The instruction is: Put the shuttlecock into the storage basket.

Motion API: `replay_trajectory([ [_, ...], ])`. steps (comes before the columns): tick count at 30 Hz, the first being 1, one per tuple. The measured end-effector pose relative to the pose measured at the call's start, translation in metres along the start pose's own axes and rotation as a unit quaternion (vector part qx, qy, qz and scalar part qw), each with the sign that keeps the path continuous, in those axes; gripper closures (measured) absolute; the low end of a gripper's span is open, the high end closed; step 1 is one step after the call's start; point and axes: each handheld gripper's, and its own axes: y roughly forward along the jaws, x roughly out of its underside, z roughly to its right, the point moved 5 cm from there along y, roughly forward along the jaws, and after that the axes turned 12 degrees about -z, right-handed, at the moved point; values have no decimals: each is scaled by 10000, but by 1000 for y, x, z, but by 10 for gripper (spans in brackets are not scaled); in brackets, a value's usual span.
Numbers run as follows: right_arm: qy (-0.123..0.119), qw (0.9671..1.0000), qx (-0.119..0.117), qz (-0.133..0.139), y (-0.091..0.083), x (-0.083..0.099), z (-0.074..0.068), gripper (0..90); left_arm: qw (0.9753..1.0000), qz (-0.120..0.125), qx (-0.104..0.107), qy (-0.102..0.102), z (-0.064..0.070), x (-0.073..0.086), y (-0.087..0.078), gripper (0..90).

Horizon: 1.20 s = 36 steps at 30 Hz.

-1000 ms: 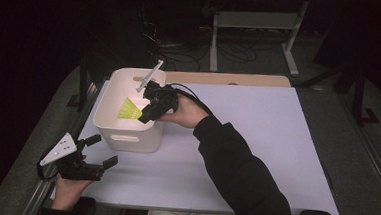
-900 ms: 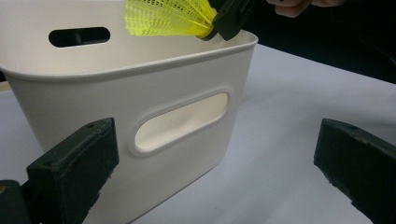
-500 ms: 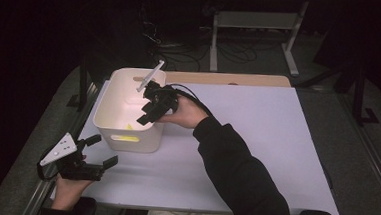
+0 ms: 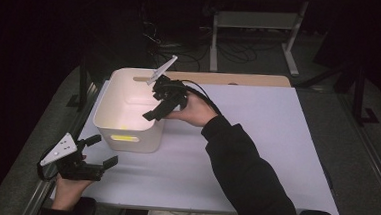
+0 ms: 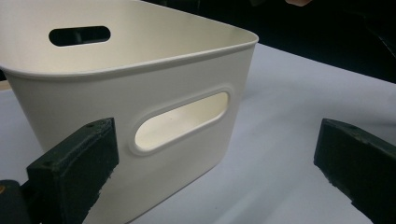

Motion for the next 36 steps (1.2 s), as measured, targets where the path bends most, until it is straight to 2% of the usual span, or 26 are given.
replay_trajectory([
  [5, 102, 9998, 170, 98, -9, 6, 5, 97, 10000, 0, 2, 1, 0, 0, 0, 0],
  [12, 194, 9993, 252, 186, -19, 12, 9, 3, 10000, -2, 3, 3, 0, 0, 0, 0],
  [21, 213, 9983, 432, 341, -29, 26, 12, 0, 10000, -33, -3, 6, 0, 0, 1, 0],
  [36, 319, 9973, 503, 438, -41, 50, 16, 0, 10000, -61, -21, 13, 0, 1, 1, 0],
])
